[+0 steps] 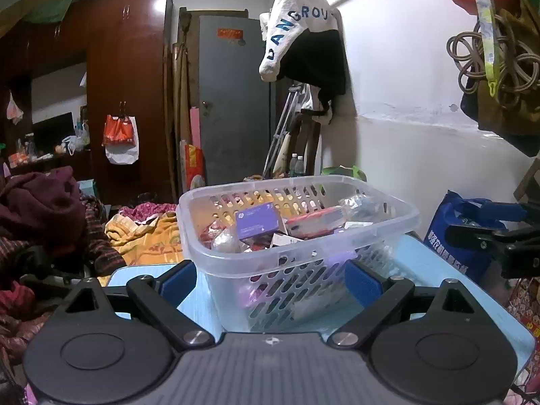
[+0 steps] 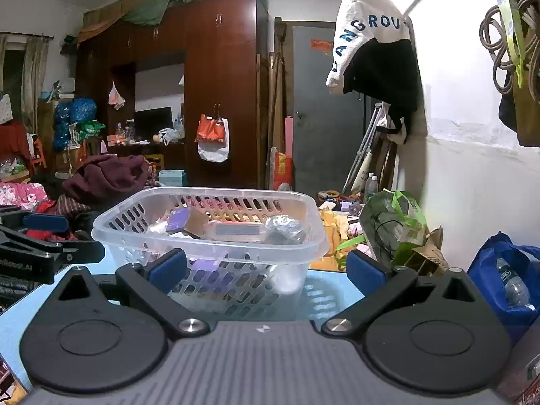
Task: Organize objects
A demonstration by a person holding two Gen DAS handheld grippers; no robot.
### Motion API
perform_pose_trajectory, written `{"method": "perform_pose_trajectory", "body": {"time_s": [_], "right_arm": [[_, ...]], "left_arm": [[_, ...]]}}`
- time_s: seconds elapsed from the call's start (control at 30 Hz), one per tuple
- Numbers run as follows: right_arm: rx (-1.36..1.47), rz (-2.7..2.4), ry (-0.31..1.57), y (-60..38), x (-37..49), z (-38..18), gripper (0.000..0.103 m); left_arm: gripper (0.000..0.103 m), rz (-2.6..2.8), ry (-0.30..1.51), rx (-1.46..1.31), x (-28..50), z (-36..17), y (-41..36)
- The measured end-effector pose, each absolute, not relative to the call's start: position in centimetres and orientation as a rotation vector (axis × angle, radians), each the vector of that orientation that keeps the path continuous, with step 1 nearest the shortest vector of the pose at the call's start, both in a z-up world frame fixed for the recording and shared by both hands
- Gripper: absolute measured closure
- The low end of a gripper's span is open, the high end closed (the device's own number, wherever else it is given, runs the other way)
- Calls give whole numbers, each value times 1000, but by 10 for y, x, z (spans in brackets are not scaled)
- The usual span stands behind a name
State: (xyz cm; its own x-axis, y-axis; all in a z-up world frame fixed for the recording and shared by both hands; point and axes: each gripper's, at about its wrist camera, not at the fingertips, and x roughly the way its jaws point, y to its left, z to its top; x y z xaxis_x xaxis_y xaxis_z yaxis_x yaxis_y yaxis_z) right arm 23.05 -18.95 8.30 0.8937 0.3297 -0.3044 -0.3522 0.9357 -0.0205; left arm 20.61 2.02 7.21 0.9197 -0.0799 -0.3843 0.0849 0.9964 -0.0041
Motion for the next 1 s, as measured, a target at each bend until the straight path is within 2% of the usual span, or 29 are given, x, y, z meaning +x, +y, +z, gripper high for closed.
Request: {"method": "perform_pose_trajectory", "body": {"time_s": [1.0], "right_arm": [[-45,359,316,-191,232,78,0]], "left_arm": [[7,-86,396,18,205,72,14]]}}
